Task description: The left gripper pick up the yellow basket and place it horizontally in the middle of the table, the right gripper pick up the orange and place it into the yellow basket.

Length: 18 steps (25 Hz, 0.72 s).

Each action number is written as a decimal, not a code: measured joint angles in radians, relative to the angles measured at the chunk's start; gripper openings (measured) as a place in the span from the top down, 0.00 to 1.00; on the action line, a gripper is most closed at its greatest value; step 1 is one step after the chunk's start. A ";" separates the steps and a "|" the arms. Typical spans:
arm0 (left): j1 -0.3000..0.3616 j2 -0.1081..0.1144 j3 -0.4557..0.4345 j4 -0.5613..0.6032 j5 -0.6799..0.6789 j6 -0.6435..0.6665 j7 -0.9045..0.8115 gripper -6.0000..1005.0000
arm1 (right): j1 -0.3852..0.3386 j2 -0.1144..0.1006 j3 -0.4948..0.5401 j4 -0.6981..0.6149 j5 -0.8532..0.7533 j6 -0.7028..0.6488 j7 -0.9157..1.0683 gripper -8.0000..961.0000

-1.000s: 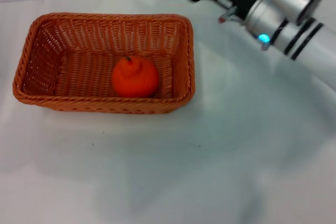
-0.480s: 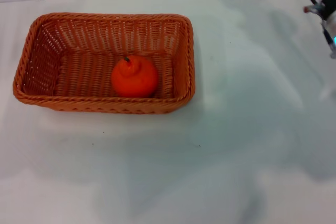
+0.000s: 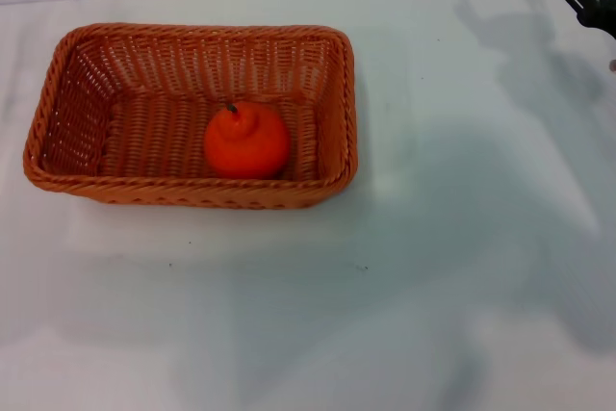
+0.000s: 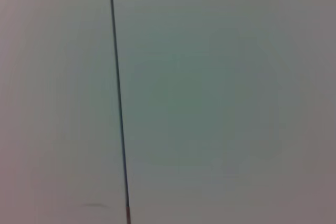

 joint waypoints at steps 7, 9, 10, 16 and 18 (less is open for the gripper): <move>0.003 -0.003 -0.024 -0.036 -0.003 -0.023 0.094 0.09 | -0.010 -0.001 0.009 0.007 -0.001 -0.004 0.000 0.02; 0.004 -0.003 -0.035 -0.046 -0.003 -0.018 0.108 0.09 | -0.015 0.000 0.009 0.008 -0.002 -0.011 -0.002 0.02; 0.004 -0.003 -0.038 -0.050 -0.003 -0.015 0.114 0.09 | -0.017 0.000 0.009 0.008 -0.002 -0.015 -0.004 0.02; 0.005 -0.004 -0.042 -0.059 -0.003 -0.011 0.134 0.09 | -0.022 0.001 0.005 0.015 -0.002 -0.037 -0.011 0.02; 0.005 -0.004 -0.043 -0.061 -0.003 -0.011 0.134 0.09 | -0.023 0.001 0.004 0.017 -0.002 -0.046 -0.011 0.02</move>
